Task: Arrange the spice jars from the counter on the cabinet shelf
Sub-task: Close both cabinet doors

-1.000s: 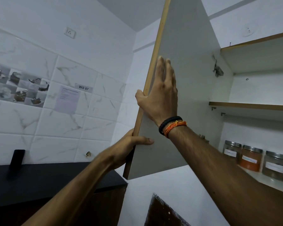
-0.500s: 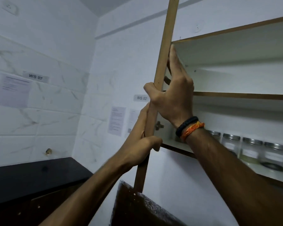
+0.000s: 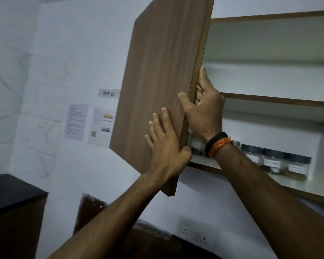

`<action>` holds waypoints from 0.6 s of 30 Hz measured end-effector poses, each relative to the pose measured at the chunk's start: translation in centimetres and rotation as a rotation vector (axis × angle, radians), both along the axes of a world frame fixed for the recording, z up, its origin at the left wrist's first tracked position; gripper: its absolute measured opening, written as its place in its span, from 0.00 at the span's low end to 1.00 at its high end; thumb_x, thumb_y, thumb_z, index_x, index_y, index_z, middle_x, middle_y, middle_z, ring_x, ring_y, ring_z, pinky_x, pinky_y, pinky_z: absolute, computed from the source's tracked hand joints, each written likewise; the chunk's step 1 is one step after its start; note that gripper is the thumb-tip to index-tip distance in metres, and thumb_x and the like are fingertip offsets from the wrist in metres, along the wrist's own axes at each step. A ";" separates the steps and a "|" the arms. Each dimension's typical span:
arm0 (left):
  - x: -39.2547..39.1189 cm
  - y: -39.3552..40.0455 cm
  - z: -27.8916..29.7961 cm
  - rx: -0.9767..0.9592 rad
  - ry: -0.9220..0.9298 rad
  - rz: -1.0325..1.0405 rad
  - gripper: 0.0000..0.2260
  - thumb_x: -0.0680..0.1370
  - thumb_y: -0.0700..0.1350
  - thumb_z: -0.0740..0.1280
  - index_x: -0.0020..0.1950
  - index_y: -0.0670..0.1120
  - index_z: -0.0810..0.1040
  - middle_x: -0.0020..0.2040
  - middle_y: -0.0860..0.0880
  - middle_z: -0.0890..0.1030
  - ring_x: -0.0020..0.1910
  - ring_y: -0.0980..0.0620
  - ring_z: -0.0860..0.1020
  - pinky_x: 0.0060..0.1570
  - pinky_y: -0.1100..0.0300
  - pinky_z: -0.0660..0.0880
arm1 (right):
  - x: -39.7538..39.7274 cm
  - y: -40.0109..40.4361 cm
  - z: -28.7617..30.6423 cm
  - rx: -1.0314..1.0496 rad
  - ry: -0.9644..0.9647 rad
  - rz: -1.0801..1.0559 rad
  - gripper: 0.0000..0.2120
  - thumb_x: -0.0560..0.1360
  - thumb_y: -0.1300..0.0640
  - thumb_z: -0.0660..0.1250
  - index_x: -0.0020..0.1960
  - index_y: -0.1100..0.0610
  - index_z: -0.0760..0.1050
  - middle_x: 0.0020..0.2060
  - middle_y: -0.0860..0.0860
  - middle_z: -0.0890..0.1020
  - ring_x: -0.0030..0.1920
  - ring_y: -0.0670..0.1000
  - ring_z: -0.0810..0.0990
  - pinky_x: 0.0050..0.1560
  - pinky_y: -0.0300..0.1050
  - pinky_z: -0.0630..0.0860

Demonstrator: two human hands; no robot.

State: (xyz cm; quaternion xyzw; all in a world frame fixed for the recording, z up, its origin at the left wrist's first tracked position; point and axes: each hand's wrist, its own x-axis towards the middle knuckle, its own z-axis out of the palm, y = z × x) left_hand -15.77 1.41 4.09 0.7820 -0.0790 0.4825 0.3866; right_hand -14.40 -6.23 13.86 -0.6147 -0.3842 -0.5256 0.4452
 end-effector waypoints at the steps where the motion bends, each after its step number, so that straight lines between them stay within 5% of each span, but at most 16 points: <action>1: 0.9 -0.6 -0.1 0.009 -0.008 0.019 0.51 0.68 0.49 0.66 0.80 0.51 0.34 0.82 0.45 0.39 0.80 0.41 0.38 0.76 0.34 0.41 | 0.5 -0.6 0.0 -0.013 0.025 -0.014 0.36 0.76 0.60 0.69 0.79 0.61 0.56 0.60 0.69 0.75 0.59 0.63 0.75 0.59 0.45 0.75; 5: 4.3 -1.9 -0.8 0.121 -0.049 0.072 0.50 0.69 0.61 0.62 0.80 0.51 0.32 0.81 0.43 0.35 0.80 0.40 0.36 0.76 0.33 0.41 | 2.8 -3.0 0.1 -0.059 0.100 -0.043 0.36 0.78 0.61 0.68 0.80 0.60 0.53 0.68 0.67 0.71 0.67 0.62 0.73 0.64 0.57 0.76; 8: 6.7 -1.4 -1.9 0.263 -0.064 0.086 0.50 0.71 0.69 0.60 0.80 0.52 0.32 0.80 0.44 0.31 0.79 0.43 0.32 0.75 0.33 0.39 | 4.6 -4.4 -0.1 -0.143 -0.017 -0.255 0.35 0.79 0.63 0.66 0.80 0.59 0.52 0.79 0.59 0.57 0.76 0.53 0.63 0.70 0.33 0.68; 10: 8.0 -1.0 -2.7 0.354 -0.111 0.079 0.49 0.73 0.73 0.56 0.81 0.51 0.35 0.80 0.45 0.32 0.79 0.43 0.32 0.75 0.32 0.38 | 5.8 -4.9 -0.4 -0.233 -0.147 -0.410 0.34 0.78 0.66 0.64 0.80 0.57 0.54 0.80 0.61 0.50 0.66 0.53 0.73 0.52 0.23 0.73; 12: 9.2 -0.7 -3.5 0.436 -0.171 0.084 0.47 0.75 0.73 0.54 0.82 0.48 0.38 0.81 0.44 0.34 0.80 0.42 0.34 0.74 0.30 0.39 | 6.8 -5.2 -0.7 -0.363 -0.216 -0.537 0.35 0.77 0.69 0.62 0.81 0.54 0.55 0.80 0.60 0.46 0.55 0.56 0.80 0.40 0.34 0.79; 14: 10.3 -0.4 -4.0 0.506 -0.206 0.116 0.46 0.76 0.73 0.53 0.82 0.46 0.41 0.82 0.42 0.37 0.80 0.40 0.36 0.73 0.28 0.41 | 8.0 -5.5 -1.1 -0.468 -0.197 -0.691 0.34 0.77 0.65 0.60 0.80 0.51 0.56 0.81 0.57 0.43 0.73 0.64 0.66 0.51 0.47 0.82; 16: 11.4 -0.1 -4.6 0.573 -0.208 0.132 0.44 0.77 0.71 0.52 0.82 0.45 0.43 0.82 0.41 0.39 0.80 0.39 0.38 0.73 0.28 0.42 | 9.2 -5.8 -1.7 -0.502 -0.184 -0.900 0.30 0.80 0.54 0.57 0.81 0.51 0.54 0.81 0.57 0.43 0.79 0.65 0.45 0.71 0.63 0.67; 18: 12.5 0.3 -5.3 0.634 -0.189 0.135 0.42 0.78 0.70 0.53 0.83 0.46 0.44 0.82 0.40 0.39 0.80 0.38 0.38 0.73 0.28 0.43 | 10.2 -6.0 -2.2 -0.547 -0.176 -1.045 0.31 0.81 0.47 0.53 0.81 0.55 0.51 0.80 0.60 0.44 0.79 0.64 0.41 0.77 0.66 0.51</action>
